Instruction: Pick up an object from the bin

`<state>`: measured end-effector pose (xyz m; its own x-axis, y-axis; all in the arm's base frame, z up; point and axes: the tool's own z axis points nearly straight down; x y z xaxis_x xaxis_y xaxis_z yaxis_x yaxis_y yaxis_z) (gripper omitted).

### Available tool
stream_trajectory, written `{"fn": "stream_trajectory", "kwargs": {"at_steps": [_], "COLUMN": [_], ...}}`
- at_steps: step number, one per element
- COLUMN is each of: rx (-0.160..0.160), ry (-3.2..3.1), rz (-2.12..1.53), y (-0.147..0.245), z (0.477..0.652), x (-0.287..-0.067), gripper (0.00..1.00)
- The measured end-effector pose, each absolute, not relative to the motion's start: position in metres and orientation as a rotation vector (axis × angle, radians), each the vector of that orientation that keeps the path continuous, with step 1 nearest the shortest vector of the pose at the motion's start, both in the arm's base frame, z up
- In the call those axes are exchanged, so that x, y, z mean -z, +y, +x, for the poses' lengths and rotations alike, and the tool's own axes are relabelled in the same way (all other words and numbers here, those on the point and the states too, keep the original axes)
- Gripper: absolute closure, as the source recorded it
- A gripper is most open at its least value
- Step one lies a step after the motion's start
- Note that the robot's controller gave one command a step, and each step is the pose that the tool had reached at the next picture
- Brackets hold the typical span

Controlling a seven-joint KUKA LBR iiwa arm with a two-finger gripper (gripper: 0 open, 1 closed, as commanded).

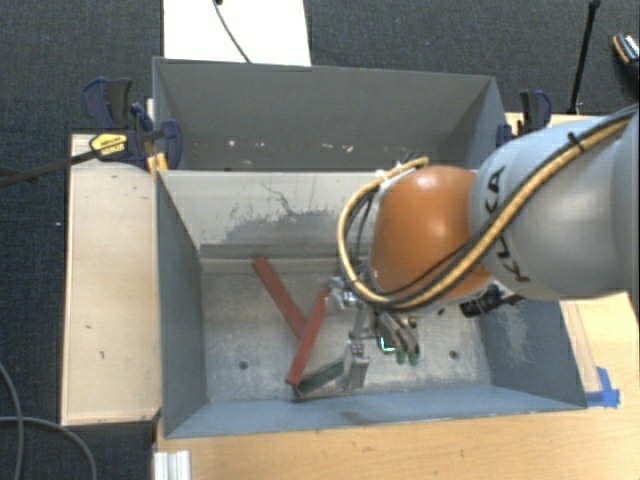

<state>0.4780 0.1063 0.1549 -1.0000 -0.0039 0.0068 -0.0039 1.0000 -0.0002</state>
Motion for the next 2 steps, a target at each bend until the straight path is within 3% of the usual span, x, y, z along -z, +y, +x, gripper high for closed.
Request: {"fn": "stream_trajectory", "kwargs": {"at_steps": [1, 2], "rx": [0.000, 0.002], "ry": [-3.128, -3.122], "rz": [0.377, 0.367], "y": [0.0801, 0.0806], "z": [0.4846, 0.4822], "x": [-0.0713, -0.0703], "gripper": [0.00, 1.00]}}
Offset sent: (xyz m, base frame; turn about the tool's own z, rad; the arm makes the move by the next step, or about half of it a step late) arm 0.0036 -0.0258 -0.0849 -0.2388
